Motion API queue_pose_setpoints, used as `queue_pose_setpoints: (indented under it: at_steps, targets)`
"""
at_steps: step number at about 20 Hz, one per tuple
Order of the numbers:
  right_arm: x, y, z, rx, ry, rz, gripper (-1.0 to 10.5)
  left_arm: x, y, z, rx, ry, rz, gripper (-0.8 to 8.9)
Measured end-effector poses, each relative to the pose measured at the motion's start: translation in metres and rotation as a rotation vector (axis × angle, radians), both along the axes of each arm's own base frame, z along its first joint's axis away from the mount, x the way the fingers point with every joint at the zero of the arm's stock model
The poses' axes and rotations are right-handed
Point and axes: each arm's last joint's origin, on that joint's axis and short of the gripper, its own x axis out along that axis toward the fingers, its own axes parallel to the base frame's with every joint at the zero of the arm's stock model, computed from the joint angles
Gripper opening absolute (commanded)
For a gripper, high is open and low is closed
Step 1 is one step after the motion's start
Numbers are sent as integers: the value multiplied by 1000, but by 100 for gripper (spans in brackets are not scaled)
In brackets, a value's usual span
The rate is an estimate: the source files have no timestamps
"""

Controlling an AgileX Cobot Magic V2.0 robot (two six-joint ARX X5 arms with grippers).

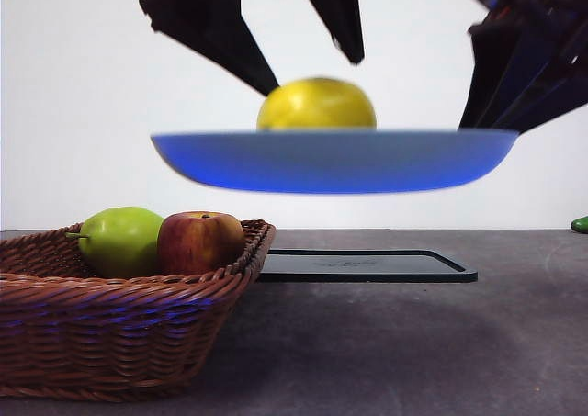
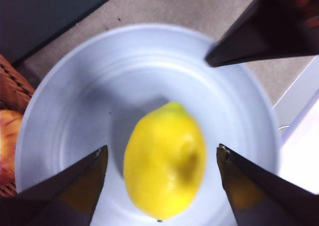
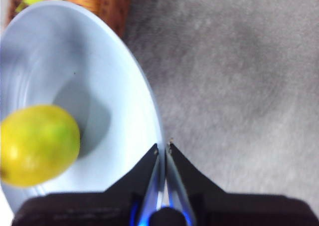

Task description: Take the lemon from the basket,put the lemon in the plate,hand out the plate

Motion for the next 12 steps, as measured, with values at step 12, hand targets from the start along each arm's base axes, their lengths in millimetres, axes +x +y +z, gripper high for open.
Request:
queue_pose_setpoints:
  at_steps: [12]
  targets:
    - [118, -43, -4, 13, -4, -239, 3, -12, -1, 43, -19, -26, -49, 376]
